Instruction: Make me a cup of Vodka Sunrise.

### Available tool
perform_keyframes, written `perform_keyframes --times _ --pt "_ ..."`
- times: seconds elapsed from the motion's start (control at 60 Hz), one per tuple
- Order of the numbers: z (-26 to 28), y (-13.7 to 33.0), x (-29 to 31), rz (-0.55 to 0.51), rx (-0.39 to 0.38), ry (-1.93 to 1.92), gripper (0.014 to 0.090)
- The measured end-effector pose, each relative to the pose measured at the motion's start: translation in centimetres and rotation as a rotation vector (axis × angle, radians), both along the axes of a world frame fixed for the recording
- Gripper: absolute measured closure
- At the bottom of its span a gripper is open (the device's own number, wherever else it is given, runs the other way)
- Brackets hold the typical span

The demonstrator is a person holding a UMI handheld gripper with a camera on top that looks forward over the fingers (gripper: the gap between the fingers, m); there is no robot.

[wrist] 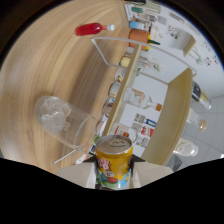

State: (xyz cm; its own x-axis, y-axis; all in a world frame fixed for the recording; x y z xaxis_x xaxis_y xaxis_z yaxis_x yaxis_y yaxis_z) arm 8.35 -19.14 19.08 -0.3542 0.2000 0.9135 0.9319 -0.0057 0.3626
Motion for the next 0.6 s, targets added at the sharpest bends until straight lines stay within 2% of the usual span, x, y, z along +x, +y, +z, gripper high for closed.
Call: perform_keyframes --times 0.217,0.383,0.5,0.6 --pt "7.0 -1.5 0.0 -0.096 0.115 0.700 0.0532" --pt "11.4 -3.1 3.1 -0.140 0.166 1.302 0.0529" --pt "11.7 -4.1 7.3 -0.201 0.196 1.596 0.0528" --pt "9.3 -4.6 11.4 -0.288 0.217 1.796 0.0529"
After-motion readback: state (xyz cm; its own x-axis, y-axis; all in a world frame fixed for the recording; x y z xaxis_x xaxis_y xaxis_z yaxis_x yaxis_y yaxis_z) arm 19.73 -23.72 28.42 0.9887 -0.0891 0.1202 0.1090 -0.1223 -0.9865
